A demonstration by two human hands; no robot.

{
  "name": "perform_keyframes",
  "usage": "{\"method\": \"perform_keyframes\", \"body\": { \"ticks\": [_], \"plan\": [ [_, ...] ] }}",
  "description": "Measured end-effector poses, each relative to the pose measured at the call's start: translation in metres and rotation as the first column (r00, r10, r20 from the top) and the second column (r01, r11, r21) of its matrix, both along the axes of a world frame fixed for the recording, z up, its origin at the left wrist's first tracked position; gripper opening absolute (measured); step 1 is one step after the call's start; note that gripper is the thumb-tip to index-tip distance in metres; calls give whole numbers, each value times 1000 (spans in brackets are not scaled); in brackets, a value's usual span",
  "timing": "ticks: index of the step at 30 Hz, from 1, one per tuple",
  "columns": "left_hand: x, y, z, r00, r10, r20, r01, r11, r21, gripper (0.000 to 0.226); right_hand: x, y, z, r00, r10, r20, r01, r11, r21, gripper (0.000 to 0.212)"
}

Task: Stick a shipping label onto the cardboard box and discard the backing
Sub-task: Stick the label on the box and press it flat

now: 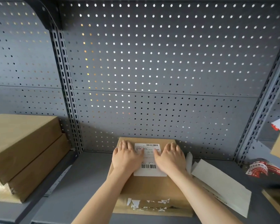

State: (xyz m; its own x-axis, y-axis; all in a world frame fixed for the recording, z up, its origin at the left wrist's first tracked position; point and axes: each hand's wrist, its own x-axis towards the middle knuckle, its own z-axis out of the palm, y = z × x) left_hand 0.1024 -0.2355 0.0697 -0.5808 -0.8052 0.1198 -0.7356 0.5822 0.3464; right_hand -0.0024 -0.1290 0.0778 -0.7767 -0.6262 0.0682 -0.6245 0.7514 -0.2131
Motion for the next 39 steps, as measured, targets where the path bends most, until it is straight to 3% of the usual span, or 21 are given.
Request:
{"method": "perform_keyframes", "body": {
  "ticks": [4,14,24,29,39],
  "plan": [
    [-2,15,3,997,28,76,-27,1000,-15,92,9,0,-2,1000,-12,-7,12,999,38,92],
    [0,18,6,992,17,126,-16,1000,-8,93,9,1,-1,1000,12,-13,-12,999,52,93],
    [17,-2,0,993,-104,58,102,994,28,62,-5,20,0,994,112,-20,-111,992,57,58],
    [20,-5,2,991,-134,22,134,991,18,52,-9,24,2,990,139,-7,-138,989,43,52],
    [18,26,2,998,-54,18,53,999,10,79,23,20,2,997,83,3,-83,994,68,85]
  ]
}}
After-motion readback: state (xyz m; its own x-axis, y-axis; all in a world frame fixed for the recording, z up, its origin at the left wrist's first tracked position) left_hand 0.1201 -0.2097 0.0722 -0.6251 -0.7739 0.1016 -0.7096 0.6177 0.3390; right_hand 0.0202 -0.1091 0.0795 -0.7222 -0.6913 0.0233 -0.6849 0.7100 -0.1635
